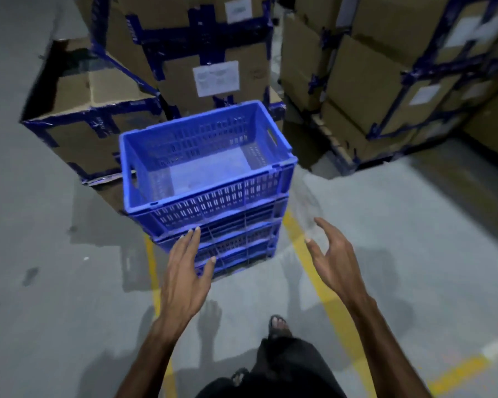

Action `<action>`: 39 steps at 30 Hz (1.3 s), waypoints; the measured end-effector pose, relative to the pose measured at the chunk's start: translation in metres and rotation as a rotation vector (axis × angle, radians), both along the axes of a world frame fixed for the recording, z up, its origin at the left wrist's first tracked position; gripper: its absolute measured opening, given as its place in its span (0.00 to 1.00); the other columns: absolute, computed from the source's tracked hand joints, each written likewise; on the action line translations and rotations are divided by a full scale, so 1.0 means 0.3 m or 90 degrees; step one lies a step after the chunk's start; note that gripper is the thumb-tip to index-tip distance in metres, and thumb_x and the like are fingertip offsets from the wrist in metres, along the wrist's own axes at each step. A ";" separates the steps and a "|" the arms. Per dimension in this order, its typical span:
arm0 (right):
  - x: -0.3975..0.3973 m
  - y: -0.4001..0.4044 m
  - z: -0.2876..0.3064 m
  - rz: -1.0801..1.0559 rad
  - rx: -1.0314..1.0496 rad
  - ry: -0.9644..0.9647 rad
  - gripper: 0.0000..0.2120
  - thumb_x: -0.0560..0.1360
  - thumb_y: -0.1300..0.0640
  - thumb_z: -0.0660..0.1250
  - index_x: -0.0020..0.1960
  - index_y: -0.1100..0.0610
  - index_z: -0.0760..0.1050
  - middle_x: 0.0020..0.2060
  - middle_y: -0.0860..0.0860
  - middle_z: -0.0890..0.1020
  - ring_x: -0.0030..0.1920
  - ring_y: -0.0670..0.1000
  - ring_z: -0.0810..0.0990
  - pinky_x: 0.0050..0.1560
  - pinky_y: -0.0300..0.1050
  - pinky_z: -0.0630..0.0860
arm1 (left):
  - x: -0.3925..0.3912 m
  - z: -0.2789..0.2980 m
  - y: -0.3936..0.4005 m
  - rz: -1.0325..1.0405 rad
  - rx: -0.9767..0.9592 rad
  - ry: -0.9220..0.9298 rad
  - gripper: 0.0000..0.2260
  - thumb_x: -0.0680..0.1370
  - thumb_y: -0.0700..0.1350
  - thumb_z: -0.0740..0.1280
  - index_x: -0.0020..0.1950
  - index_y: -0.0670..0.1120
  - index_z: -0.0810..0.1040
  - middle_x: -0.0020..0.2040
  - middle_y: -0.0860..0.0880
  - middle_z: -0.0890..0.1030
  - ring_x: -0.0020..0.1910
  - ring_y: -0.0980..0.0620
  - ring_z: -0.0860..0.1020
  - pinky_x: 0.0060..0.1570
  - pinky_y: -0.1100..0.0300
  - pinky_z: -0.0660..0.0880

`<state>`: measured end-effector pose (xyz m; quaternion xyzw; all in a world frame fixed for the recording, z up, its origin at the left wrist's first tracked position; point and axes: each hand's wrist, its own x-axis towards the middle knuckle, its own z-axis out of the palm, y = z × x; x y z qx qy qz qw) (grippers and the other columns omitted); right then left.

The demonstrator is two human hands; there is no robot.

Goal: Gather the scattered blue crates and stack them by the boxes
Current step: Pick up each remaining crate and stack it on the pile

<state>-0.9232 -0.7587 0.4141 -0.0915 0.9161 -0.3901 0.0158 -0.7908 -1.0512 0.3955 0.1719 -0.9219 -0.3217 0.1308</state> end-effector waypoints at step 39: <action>2.807 1.705 -0.133 -1.095 -0.217 0.001 0.22 0.79 0.53 0.70 0.72 0.51 0.74 0.67 0.44 0.79 0.69 0.45 0.75 0.70 0.46 0.69 | 1.382 0.021 2.312 -1.085 -0.042 -0.081 0.29 0.81 0.56 0.68 0.81 0.51 0.65 0.77 0.52 0.70 0.77 0.51 0.65 0.73 0.59 0.62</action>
